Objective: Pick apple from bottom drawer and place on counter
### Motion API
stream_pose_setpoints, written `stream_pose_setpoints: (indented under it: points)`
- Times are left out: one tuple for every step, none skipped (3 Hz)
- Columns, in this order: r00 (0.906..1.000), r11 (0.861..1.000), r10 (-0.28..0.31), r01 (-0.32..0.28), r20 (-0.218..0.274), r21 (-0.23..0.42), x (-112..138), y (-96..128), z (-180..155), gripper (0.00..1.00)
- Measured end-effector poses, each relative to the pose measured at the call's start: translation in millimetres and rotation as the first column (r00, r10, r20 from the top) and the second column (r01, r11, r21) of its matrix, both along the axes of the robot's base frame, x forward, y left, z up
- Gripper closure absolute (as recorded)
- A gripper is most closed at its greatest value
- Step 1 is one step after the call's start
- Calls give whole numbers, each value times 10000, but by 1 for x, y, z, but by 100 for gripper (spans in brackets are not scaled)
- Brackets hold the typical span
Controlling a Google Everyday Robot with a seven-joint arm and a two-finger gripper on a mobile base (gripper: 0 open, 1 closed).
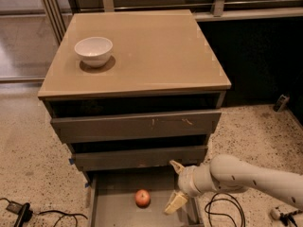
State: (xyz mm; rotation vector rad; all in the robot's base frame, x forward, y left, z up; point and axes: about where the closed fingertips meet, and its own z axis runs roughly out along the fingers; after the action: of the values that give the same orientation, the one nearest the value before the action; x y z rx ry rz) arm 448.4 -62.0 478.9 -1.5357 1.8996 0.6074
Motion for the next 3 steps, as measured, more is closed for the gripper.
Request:
stream_pose_setpoints:
  points:
    - [9979,9991,-223,245,-606,351,1,6,-22,0]
    - [9979,9991,-223,245,-606,351,1,6,-22,0]
    - [9968,9994,-77,105,-795,337,8,27,-52,0]
